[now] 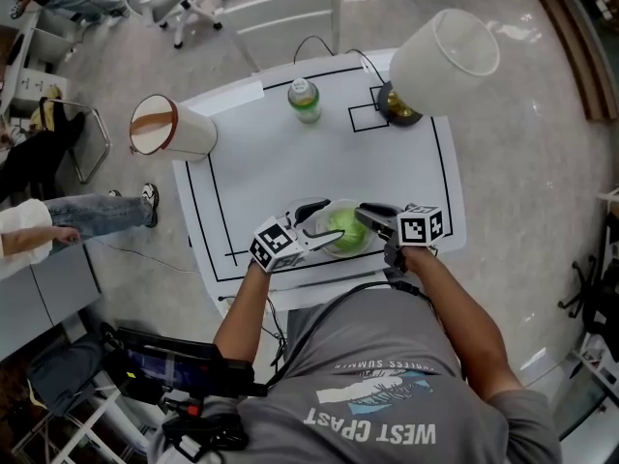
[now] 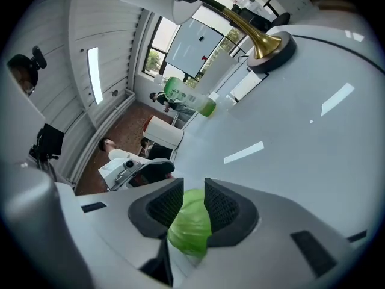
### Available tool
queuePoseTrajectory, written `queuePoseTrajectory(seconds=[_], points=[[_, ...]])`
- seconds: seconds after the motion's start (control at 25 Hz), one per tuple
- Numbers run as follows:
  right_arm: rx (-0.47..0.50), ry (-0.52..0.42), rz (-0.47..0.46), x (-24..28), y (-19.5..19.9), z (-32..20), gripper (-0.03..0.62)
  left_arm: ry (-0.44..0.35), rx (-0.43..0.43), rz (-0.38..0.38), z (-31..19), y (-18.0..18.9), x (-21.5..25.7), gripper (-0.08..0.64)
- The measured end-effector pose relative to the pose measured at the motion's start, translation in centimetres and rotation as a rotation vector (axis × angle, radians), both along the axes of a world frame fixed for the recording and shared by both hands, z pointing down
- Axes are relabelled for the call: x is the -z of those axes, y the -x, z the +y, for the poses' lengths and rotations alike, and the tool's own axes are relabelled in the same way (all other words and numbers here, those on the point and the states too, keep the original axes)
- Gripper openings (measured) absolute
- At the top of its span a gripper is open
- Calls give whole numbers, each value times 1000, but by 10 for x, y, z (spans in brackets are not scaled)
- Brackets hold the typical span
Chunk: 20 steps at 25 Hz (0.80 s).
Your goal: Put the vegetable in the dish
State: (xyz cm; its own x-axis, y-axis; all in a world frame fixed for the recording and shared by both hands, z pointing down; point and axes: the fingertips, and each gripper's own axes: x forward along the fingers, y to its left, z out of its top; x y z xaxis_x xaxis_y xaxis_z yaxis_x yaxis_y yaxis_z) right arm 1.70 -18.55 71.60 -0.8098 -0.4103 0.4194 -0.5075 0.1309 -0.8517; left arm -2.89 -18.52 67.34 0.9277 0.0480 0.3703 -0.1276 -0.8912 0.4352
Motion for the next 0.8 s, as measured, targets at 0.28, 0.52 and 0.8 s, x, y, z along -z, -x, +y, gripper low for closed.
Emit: queuePoseTrajectory(seconds=[0.28, 0.52, 0.8], points=[[-39, -87, 56, 30, -9, -7, 109, -53, 62, 20, -3, 15, 26, 316], [-15, -236, 67, 83, 1, -6, 87, -119, 98, 30, 1, 29, 58, 295], [34, -502, 136, 166, 25, 9, 9, -227, 241, 68, 1, 62, 122, 68]])
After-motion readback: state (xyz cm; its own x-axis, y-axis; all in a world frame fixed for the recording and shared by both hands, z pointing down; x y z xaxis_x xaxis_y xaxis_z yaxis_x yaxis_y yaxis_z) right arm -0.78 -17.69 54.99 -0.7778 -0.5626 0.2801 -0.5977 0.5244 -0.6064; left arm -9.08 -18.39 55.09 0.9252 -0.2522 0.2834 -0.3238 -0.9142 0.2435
